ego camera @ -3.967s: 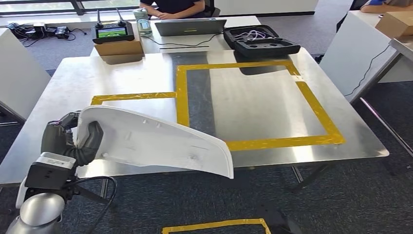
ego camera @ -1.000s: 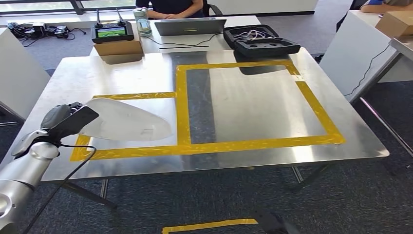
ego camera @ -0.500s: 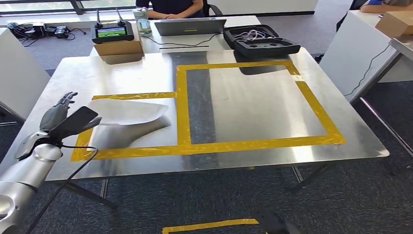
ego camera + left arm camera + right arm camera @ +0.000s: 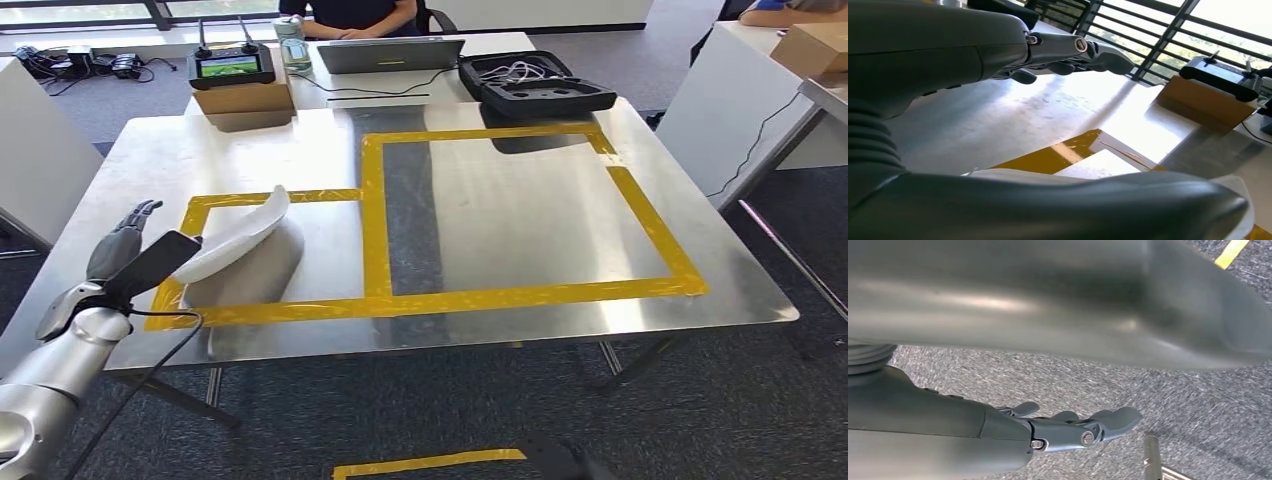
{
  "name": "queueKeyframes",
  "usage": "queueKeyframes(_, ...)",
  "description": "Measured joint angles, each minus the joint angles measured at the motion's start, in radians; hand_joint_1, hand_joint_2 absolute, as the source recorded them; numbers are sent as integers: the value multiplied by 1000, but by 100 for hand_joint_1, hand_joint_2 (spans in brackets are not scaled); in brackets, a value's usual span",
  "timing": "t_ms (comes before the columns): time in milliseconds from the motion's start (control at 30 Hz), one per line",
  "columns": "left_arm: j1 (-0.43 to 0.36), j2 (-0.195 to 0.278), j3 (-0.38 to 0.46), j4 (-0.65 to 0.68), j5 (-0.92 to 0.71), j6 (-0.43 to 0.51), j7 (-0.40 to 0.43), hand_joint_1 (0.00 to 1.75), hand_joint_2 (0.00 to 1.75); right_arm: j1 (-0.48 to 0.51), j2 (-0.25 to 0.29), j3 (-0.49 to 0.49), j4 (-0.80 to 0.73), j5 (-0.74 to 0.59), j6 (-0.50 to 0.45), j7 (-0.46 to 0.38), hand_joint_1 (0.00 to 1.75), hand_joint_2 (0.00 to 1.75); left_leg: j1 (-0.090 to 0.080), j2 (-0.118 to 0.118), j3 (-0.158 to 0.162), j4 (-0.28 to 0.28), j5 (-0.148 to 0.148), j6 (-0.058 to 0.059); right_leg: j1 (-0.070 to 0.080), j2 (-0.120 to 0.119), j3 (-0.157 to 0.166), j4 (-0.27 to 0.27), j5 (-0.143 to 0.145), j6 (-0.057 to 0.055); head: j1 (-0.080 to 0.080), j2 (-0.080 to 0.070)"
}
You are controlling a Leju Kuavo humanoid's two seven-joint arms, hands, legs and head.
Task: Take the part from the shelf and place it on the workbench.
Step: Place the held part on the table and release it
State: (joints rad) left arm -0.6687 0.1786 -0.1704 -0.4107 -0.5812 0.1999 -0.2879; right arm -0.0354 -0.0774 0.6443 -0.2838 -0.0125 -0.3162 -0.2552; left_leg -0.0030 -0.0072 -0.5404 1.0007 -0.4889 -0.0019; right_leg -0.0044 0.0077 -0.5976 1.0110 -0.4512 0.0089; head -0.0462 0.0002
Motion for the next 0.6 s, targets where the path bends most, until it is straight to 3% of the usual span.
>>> queueKeyframes(200,6,-1,0,-5,3,-6,-8,0,0,0,0,2,0,-1,0,0,0,0,0,0,0,0,0,0,0,0,0,0,0,0,0,0)
queueKeyframes(367,36,-9,3,-47,61,-39,-98,0,0,1,0,7,0,-21,-2,-14,0,0,0,0,0,0,0,0,0,0,0,0,0,0,0,0)
queueKeyframes(467,110,-28,8,-165,143,-64,-149,0,0,6,0,7,0,-47,-6,-28,0,0,0,0,0,0,-1,0,0,0,0,0,0,0,0,0)
queueKeyframes(600,274,-55,-13,-452,226,-86,-128,0,0,14,1,8,1,-77,-14,-39,0,0,-1,1,0,0,-2,1,-1,2,0,-1,-1,1,0,0)
